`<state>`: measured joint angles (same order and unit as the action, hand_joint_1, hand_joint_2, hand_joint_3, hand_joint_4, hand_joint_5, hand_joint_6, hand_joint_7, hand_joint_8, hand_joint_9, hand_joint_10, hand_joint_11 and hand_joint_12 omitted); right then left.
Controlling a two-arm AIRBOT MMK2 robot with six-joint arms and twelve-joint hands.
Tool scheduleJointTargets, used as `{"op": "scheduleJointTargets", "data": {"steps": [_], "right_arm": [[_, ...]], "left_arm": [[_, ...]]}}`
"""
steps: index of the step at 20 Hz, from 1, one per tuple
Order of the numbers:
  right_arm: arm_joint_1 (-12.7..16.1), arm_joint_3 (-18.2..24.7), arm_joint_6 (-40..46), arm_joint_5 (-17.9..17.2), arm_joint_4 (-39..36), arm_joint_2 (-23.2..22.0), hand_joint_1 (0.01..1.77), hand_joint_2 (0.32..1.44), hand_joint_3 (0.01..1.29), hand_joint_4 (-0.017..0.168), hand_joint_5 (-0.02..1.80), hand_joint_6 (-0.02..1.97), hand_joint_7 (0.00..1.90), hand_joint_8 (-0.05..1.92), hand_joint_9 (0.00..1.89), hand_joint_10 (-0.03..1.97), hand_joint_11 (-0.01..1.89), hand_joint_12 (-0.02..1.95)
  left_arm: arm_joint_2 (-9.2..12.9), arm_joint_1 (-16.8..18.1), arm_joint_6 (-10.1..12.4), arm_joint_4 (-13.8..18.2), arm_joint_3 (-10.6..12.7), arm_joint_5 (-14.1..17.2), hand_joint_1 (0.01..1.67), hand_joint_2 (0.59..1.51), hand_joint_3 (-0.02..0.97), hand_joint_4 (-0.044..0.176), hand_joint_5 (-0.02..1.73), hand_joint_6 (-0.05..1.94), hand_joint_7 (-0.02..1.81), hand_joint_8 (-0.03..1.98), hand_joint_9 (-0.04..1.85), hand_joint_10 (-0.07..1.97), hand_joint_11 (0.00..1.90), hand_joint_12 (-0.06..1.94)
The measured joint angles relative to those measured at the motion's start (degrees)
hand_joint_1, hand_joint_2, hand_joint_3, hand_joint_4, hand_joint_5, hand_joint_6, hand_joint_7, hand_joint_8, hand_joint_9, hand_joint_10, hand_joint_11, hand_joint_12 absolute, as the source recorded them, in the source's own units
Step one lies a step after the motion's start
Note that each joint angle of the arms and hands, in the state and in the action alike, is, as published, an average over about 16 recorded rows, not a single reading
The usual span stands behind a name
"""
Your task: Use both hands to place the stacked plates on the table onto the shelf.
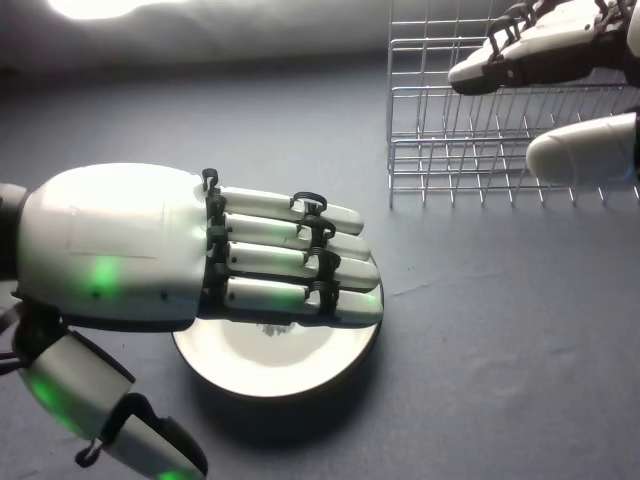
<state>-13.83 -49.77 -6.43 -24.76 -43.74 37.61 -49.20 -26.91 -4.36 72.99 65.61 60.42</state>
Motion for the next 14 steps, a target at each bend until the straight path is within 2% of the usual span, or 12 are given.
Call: {"op": "scheduleJointTargets", "data": {"steps": [7,14], "right_arm": [[-0.12,0.04,-0.19,-0.29,-1.25,-0.13,0.07,1.30,0.01,0.000,0.35,0.02,0.36,0.00,0.34,0.02,0.02,0.99],[-0.43,0.07,-0.66,-0.72,-1.97,-0.22,0.20,1.27,0.01,0.000,0.32,0.02,0.34,0.00,0.32,0.02,0.02,0.98]], "left_arm": [[-1.28,2.44,3.96,9.26,3.58,1.18,0.02,1.061,0.028,-0.002,0.02,0.00,0.02,0.00,0.02,0.01,0.02,0.01],[-3.15,3.03,5.13,17.39,7.39,0.41,0.02,1.063,0.020,0.002,0.03,0.00,0.02,0.00,0.02,0.02,0.02,0.01]]}}
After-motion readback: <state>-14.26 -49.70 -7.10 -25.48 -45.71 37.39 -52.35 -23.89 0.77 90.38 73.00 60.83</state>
